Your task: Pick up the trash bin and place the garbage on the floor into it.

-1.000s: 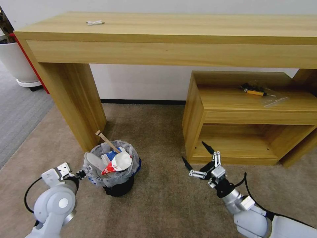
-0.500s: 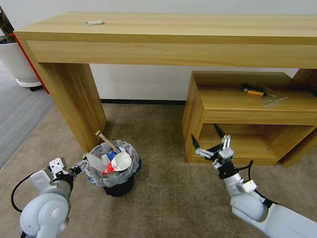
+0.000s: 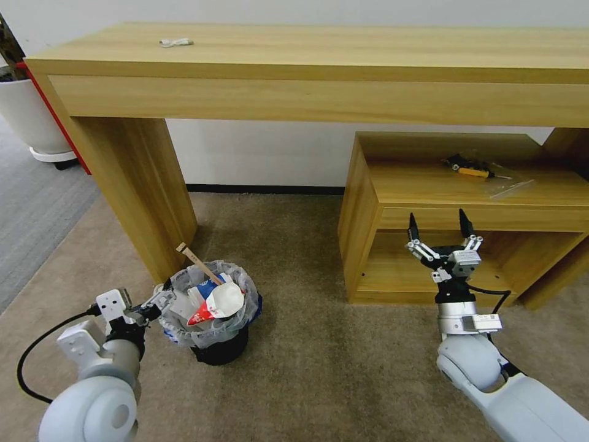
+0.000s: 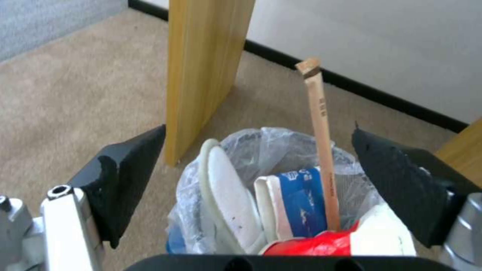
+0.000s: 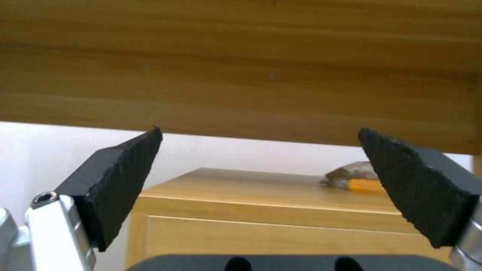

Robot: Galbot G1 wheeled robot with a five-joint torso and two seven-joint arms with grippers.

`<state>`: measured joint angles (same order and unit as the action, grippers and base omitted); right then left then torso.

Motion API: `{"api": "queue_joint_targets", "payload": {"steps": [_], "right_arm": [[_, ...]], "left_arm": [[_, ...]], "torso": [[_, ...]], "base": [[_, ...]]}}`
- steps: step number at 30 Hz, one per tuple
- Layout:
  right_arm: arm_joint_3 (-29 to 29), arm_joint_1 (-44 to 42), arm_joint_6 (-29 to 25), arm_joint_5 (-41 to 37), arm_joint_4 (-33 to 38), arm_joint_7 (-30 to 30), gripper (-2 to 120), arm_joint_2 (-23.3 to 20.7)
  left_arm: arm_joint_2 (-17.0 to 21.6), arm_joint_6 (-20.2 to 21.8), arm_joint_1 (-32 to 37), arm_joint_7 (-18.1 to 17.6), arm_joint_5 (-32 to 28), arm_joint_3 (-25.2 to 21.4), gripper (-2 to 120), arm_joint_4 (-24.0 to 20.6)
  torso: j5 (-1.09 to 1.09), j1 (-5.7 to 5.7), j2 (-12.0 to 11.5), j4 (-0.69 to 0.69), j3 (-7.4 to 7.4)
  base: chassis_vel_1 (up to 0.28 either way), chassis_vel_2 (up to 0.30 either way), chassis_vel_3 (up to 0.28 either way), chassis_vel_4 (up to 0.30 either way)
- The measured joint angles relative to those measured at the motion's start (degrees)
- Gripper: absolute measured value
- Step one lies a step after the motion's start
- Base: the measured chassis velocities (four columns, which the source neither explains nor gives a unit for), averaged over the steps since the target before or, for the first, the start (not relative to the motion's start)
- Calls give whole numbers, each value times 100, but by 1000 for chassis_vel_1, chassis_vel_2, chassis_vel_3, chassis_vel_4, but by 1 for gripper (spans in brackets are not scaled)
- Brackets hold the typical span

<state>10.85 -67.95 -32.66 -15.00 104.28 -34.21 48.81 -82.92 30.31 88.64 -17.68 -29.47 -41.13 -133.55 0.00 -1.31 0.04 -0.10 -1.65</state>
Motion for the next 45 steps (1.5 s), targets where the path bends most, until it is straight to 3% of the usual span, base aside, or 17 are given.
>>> {"api": "queue_joint_targets", "payload": {"steps": [22,27,40,45], "right_arm": [[502,-513,-240,551,-111,-88,100,742],[535,-660,-215,702,-166,-43,100,1122],[-445,-496,-42,51,-280,481,100,1188],[-579,-154,520,-97,-307,234,100,1195]], "left_arm": [[-337,-423,9,450,1158,715,99,98],[-425,-564,6,680,1518,805,99,144],[-616,340,-200,871,1367,836,99,-90],[-872,807,-328,870,1486,824,98,-179]], "torso": [[1,0,0,-1,0],[1,0,0,-1,0],[1,0,0,0,0],[1,0,0,-1,0]], "base": [[0,0,0,0],[0,0,0,0],[0,0,0,0],[0,0,0,0]]}}
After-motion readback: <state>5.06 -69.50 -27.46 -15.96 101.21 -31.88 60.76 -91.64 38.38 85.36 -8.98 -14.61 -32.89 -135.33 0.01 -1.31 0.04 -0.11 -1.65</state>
